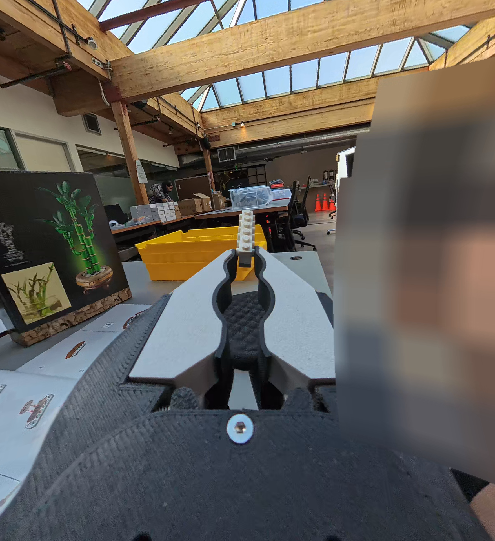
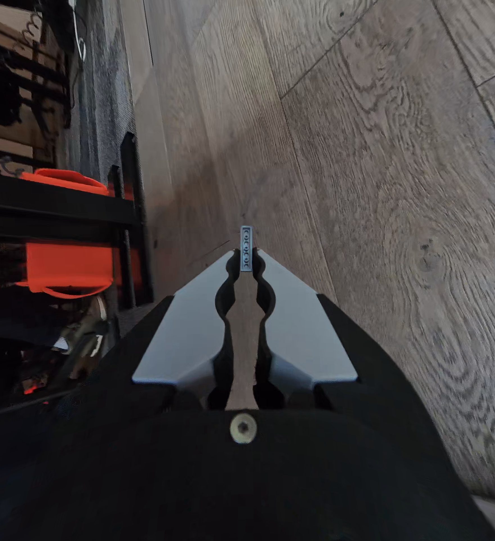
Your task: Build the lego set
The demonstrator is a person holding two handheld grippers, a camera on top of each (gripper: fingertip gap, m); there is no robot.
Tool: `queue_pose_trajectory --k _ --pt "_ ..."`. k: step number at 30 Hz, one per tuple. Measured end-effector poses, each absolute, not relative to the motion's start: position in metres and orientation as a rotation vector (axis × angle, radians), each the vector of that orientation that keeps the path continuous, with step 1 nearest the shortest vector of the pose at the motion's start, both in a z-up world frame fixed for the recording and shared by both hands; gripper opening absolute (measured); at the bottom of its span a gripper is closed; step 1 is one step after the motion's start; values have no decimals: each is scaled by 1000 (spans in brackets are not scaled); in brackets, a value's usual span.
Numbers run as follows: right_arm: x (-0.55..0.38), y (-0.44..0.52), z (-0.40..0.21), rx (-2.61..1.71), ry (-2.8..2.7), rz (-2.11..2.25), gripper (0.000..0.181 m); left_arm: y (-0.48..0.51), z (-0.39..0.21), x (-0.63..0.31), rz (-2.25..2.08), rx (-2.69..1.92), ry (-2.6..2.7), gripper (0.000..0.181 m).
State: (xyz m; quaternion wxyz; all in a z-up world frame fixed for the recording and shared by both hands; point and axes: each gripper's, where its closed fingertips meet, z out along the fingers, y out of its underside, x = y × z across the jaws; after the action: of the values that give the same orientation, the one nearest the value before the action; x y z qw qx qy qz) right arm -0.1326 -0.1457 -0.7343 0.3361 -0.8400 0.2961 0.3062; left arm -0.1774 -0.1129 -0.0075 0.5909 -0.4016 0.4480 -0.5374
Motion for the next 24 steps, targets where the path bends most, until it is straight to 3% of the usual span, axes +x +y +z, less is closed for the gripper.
queue_pose_trajectory --k 3,7,10,13,17,21,24 --pt "-114 -179 -642 -2178 795 699 6 -111 -4 -184 -1142 -913 1004 9" --pt "-86 -210 -470 -2012 770 572 7 -103 16 -207 -1126 -943 852 9" --pt "-77 -246 -345 -1936 492 400 7 -112 57 -243 -1159 -899 763 9" --pt "-47 -271 -260 -1890 161 92 7 -120 77 -278 -1188 -901 756 9" --pt "-24 -270 -184 -1829 -208 -75 7 -131 67 -304 -1142 -984 857 9" --pt "-103 -223 -85 -1664 -642 -50 6 -117 45 -318 -1022 -1140 876 8" --pt "-177 -177 -87 -1772 -867 187 7 -104 37 -326 -1016 -1214 845 9"
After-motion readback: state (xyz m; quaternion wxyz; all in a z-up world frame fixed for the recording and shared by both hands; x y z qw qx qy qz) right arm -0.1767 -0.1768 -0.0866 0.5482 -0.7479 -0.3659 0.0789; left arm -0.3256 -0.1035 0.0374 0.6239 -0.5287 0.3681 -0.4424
